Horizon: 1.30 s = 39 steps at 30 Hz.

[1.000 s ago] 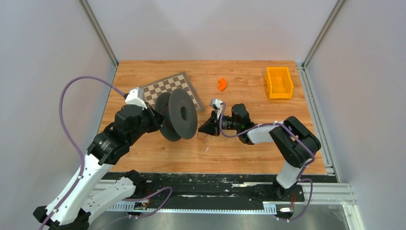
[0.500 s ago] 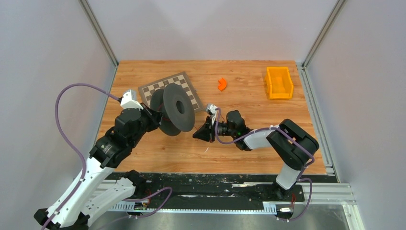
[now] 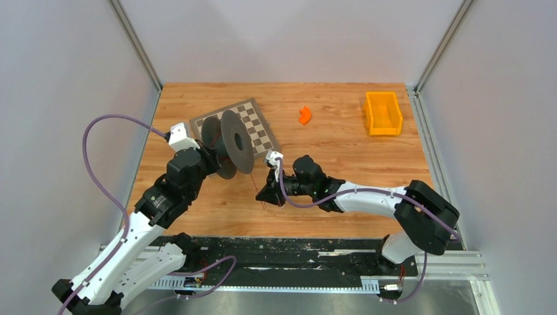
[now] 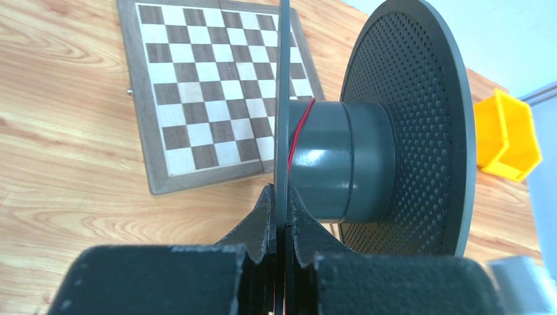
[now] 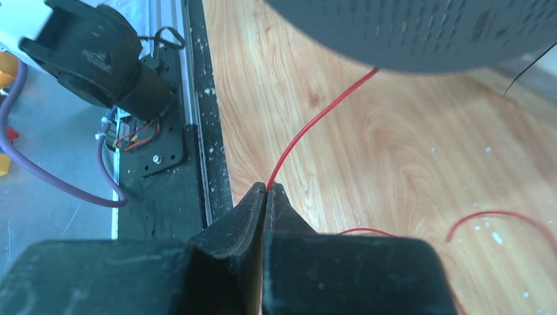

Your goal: Wrap the cables

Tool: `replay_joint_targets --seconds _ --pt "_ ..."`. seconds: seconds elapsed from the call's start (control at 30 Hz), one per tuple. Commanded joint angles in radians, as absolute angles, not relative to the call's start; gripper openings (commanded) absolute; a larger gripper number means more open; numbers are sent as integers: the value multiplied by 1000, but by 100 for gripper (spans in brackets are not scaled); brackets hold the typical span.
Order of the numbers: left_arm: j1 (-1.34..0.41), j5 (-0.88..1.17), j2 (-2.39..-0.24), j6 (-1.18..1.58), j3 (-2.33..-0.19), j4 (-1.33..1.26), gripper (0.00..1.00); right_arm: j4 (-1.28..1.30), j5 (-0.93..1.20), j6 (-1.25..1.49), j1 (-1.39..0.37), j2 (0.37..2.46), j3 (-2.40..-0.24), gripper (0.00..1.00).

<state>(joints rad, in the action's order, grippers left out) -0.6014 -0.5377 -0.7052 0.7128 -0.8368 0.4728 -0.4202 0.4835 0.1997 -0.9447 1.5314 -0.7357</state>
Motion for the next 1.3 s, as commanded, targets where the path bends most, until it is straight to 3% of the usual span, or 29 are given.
replay_joint_targets --seconds 0.0,0.5,0.73,1.03,1.27 --pt "-598 -628 -704 673 -836 337 0 -294 440 147 -952 1448 -829 0" --pt "-599 -609 -727 554 -800 342 0 -203 482 66 -955 1418 -931 0" --pt "-598 -607 -741 539 -804 359 0 -361 719 62 -962 1430 -893 0" --pt "-599 -539 -713 585 -940 461 0 -583 625 -107 -972 1571 -775 1" --pt "-600 -464 -672 521 -1014 479 0 -712 531 -188 -964 1537 -703 31"
